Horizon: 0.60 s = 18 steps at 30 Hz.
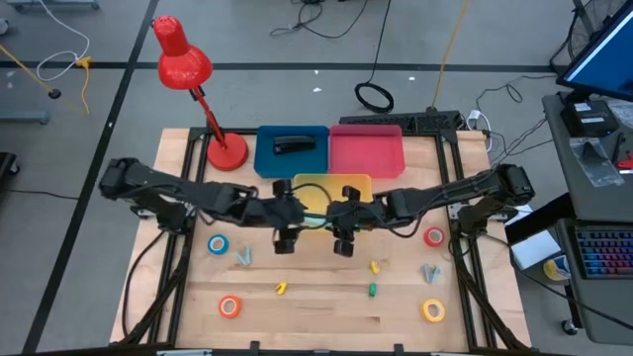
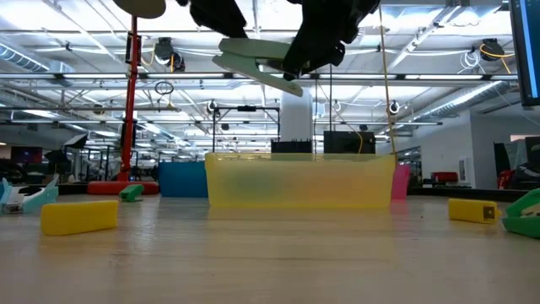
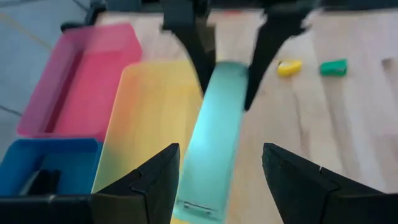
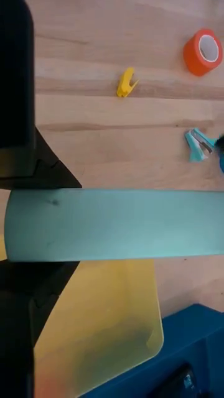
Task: Pick and place Stapler, Stapler remover, tape
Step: Put the light green large stapler into the blue bin
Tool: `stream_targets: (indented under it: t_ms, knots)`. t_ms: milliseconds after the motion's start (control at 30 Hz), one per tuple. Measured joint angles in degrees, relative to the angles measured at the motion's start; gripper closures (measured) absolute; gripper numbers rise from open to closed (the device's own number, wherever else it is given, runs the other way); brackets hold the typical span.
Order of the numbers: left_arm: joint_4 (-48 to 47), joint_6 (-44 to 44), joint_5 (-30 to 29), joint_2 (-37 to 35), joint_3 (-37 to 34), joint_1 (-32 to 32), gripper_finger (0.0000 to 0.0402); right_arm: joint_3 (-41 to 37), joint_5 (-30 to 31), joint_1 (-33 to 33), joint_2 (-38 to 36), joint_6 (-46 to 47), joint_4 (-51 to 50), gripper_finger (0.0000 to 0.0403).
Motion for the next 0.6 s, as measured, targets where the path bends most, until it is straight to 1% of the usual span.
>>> stream_targets:
  t_ms: [100,367,533,600]
  knots:
    - [-0.63,0.55,0.99,1.86,1.45,1.40,0.0172,0.00,0.00,0.18,0.00,0.14,0.05,0.0287]
    - [-1.53,2.08,6.05,6.46,4.21,3.96,0.0172,-0.11,-0.09,0.48,0.00,0.16,0.67,0.0287]
    - [-4.07,0.84,6.77,9.06,5.23,5.13,0.0172,-0.11,-0.10,0.48,0.00,0.40,0.94,0.0287]
    - [-4.06,0.68,7.87,9.27,5.48,5.55,0.0179,-0.11,-0.17,0.45,0.02,1.01,1.03,0.0287]
